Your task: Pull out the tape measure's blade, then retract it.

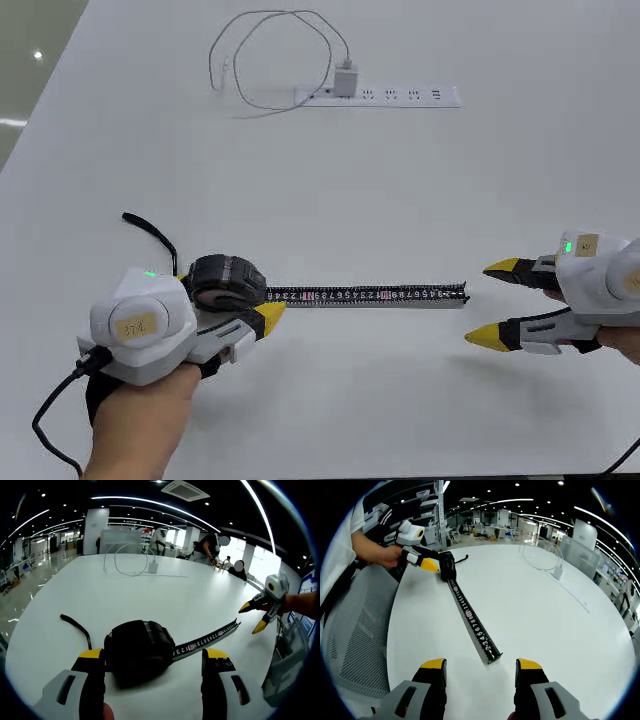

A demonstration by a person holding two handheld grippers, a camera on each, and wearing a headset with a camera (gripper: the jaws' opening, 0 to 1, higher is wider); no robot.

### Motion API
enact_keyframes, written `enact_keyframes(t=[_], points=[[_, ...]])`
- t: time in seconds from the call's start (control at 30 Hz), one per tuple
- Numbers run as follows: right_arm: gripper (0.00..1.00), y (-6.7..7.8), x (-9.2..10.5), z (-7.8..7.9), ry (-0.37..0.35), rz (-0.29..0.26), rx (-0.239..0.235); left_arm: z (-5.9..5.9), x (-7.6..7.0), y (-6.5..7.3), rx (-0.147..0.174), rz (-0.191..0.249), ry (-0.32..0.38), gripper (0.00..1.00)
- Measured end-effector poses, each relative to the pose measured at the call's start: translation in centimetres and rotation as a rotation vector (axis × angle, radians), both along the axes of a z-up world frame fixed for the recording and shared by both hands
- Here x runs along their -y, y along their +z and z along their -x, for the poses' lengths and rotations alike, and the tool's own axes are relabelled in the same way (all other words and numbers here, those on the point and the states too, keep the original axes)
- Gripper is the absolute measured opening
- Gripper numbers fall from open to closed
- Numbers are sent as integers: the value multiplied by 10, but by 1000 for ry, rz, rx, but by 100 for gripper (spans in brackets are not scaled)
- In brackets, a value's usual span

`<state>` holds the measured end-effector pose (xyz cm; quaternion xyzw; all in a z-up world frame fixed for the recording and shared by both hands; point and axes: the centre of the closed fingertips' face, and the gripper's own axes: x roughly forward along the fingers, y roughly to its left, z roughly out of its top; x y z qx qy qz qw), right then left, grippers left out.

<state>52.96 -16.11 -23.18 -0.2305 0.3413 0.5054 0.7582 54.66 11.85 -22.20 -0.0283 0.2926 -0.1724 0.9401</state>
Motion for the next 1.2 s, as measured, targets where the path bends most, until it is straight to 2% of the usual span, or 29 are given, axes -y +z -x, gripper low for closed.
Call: enact_keyframes(t=[0.23,0.43,0.57,0.97,1.2], points=[[49,-4,-3,-6,52,26,-18,-4,0,-1,2,-15,61,76],[45,-6,-2,-10,75,38,-31,-6,-3,-2,-4,-37,97,72],[42,-8,-1,-12,102,54,-38,-9,-6,-3,-14,-26,137,70],[34,-13,-1,-15,161,91,-50,-12,-11,-8,-29,-37,181,63],[30,-17,-2,-15,185,107,-55,-14,-14,-9,-38,-29,200,59]])
